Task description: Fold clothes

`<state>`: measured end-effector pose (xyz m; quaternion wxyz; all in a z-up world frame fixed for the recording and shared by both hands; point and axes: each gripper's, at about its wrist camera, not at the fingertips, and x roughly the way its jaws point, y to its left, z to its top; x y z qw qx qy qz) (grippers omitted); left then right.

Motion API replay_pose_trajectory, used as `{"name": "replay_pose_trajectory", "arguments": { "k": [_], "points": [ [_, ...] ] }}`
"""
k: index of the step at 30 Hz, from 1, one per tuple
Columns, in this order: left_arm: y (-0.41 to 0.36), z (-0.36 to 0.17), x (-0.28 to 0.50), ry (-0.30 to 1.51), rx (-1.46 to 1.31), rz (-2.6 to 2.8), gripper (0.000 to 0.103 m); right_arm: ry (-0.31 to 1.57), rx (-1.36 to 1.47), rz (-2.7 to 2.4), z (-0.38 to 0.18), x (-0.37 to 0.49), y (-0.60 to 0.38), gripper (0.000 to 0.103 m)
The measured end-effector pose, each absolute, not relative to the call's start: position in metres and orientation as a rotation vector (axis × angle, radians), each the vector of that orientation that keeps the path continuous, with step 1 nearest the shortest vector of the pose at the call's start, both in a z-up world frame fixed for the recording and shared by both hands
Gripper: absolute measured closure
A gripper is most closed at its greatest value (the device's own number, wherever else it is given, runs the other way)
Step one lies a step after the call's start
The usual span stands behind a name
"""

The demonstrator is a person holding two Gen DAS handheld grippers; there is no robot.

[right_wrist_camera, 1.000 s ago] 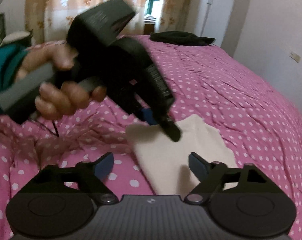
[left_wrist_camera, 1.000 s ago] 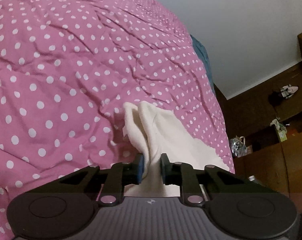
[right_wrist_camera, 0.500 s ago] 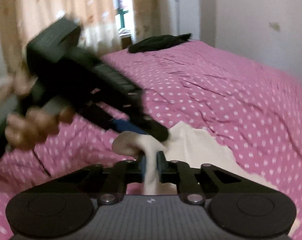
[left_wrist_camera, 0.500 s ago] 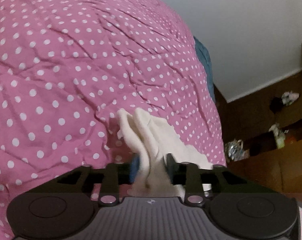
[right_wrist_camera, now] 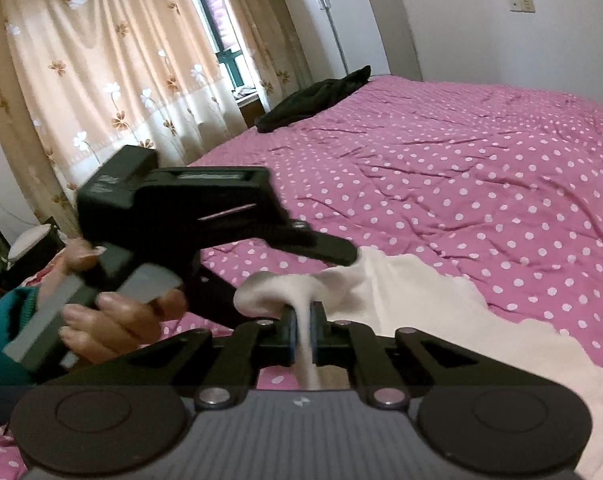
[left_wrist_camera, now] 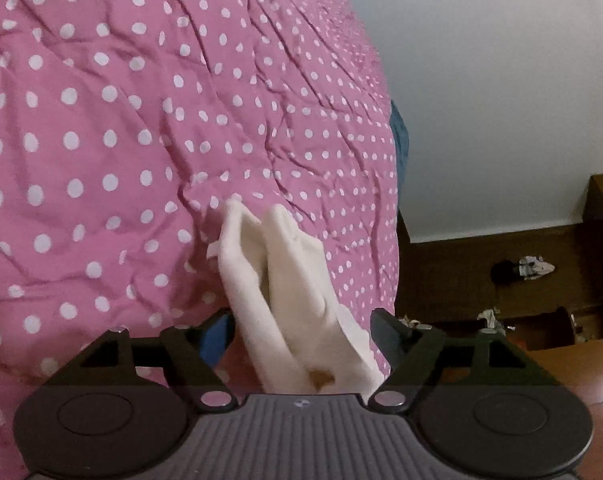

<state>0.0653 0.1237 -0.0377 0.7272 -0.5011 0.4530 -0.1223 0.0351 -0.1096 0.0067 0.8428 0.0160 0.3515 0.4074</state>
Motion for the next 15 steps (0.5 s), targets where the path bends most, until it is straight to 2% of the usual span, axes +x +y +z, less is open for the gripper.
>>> {"name": "replay_pose_trajectory", "arguments": {
  "k": [1,3,4,8,10,12,15],
  "points": [
    [0.122,-0.039,0.068,1.0,-1.107,-0.278,0.029,0.741,0.035,0.864,0.007,0.034,-0.11,0.097],
    [0.12,-0.041,0.071,0.996,-1.109,-0.282,0.04,0.745,0.039,0.868,0.006,0.033,-0.11,0.097],
    [0.119,-0.043,0.072,0.996,-1.111,-0.283,0.053,0.748,0.039,0.872,0.005,0.033,-0.11,0.097],
    [0.119,-0.048,0.071,0.992,-1.103,-0.278,0.077,0.758,0.018,0.88,0.002,0.032,-0.107,0.095],
    [0.121,-0.05,0.07,0.988,-1.098,-0.277,0.08,0.767,0.013,0.888,0.002,0.032,-0.107,0.09],
    [0.121,-0.049,0.07,0.984,-1.072,-0.275,0.082,0.76,0.005,0.88,0.005,0.028,-0.111,0.079],
    [0.121,-0.047,0.069,0.979,-1.028,-0.273,0.083,0.754,-0.002,0.857,0.01,0.023,-0.122,0.074]
  ]
}}
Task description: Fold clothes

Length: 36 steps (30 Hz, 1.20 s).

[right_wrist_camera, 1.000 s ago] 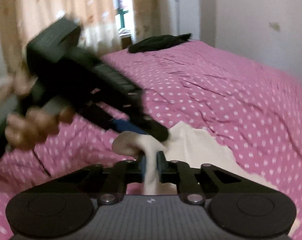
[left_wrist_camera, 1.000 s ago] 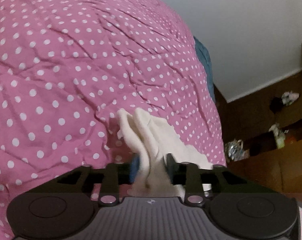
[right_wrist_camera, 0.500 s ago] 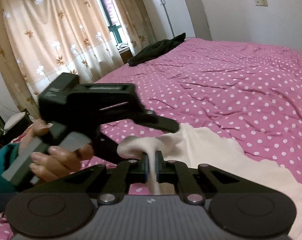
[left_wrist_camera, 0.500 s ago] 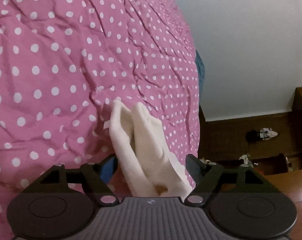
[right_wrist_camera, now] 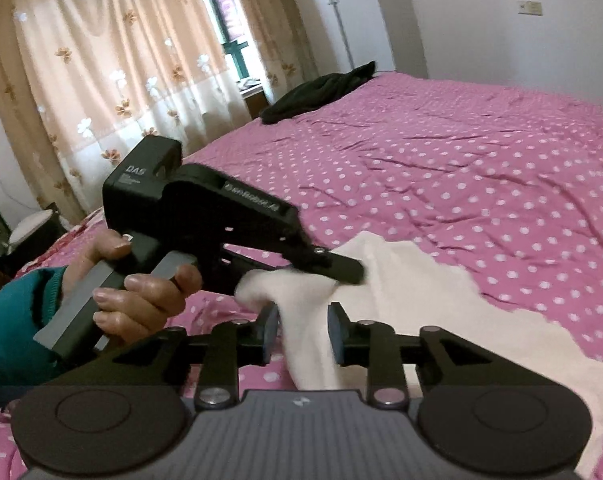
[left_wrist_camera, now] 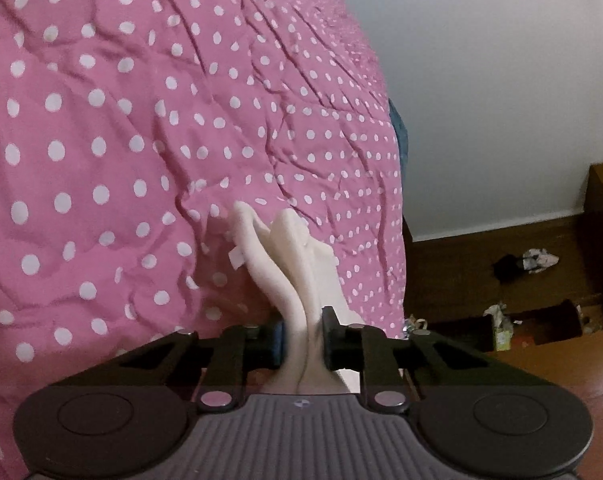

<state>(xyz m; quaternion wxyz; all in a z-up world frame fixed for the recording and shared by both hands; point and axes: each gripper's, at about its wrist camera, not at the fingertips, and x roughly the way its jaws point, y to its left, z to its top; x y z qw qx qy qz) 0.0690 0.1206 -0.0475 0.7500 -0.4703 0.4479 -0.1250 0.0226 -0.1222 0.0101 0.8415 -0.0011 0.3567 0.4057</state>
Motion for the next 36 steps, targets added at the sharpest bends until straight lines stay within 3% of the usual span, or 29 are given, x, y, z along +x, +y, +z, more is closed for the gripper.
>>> {"name": "replay_pose_trajectory", "arguments": {
  "k": [3,7,17,28,33,36],
  "points": [
    [0.118,-0.042,0.068,0.965,-0.963,-0.278,0.083,0.751,0.002,0.808,0.016,0.017,-0.142,0.063],
    [0.113,-0.032,0.067,0.943,-0.876,-0.283,0.083,0.765,0.015,0.677,0.017,0.014,-0.184,0.062],
    [0.093,-0.012,0.067,0.905,-0.677,-0.289,0.083,0.828,0.233,0.391,-0.021,0.029,-0.286,0.046],
    [0.074,0.002,0.07,0.88,-0.541,-0.3,0.083,0.867,0.529,0.426,-0.066,0.063,-0.31,0.045],
    [0.066,0.013,0.072,0.861,-0.51,-0.325,0.084,0.834,0.563,0.472,-0.06,0.057,-0.31,0.088],
    [0.056,0.023,0.075,0.848,-0.485,-0.337,0.086,0.792,0.547,0.466,-0.047,0.051,-0.307,0.092]
  ]
}}
